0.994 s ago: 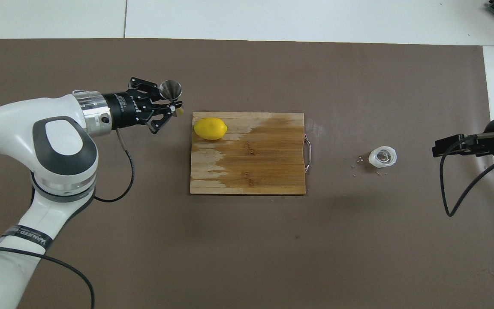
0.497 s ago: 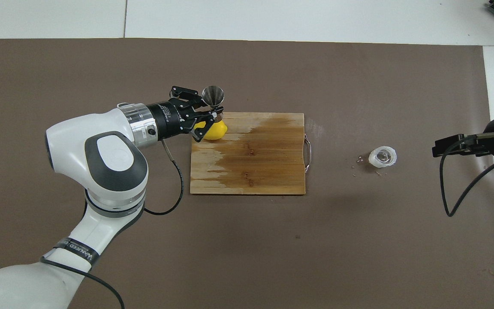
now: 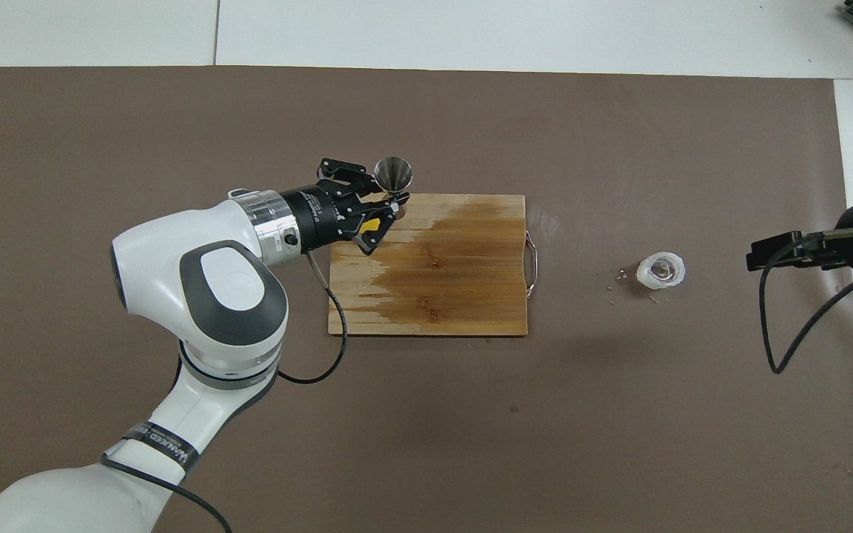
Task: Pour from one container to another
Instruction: 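Lift the metal cup with the left gripper and carry it over the board, then lower the metal cup onto the board and open the left gripper, then retract the left gripper while the right gripper reaches the glass cup, then close the right gripper around the clear glass cup, then lift the glass cup with the right gripper toward the metal cup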
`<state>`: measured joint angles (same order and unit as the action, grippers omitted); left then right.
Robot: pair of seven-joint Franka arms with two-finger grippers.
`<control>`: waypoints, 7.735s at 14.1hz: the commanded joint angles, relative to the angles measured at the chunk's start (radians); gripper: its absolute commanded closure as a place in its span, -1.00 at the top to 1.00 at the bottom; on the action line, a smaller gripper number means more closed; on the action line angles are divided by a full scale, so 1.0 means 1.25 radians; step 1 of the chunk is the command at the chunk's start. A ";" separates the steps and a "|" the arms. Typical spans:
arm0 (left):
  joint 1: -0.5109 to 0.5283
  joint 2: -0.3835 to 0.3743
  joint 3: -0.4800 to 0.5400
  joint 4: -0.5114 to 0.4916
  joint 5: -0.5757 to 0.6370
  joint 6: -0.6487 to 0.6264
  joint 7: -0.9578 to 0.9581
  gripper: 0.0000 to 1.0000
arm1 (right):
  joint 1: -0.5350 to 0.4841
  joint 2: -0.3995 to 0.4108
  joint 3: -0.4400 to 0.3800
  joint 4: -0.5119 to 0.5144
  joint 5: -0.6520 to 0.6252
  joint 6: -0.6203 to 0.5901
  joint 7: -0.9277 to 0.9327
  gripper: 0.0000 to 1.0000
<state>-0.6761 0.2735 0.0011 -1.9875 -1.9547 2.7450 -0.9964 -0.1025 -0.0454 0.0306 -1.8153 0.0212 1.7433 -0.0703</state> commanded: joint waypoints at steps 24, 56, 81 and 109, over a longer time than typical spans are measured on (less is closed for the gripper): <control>-0.047 -0.001 0.009 -0.047 -0.083 0.072 0.301 1.00 | -0.008 -0.016 0.005 -0.013 0.004 -0.005 -0.008 1.00; 0.251 -0.117 0.019 0.217 1.362 -0.690 0.403 1.00 | -0.171 0.161 0.003 -0.074 0.377 0.112 -1.330 1.00; 0.466 -0.248 0.033 0.243 1.537 -0.819 0.819 1.00 | -0.151 0.338 0.004 -0.186 0.714 0.228 -1.818 0.14; 0.470 -0.252 0.024 0.244 1.539 -0.860 0.812 1.00 | 0.328 0.193 0.016 -0.058 0.327 0.409 -1.014 -0.97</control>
<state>-0.0977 -0.0150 0.0337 -1.6558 -0.0239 1.6716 0.0164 0.2897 0.1950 0.0530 -1.8999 0.4678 2.2487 -1.3889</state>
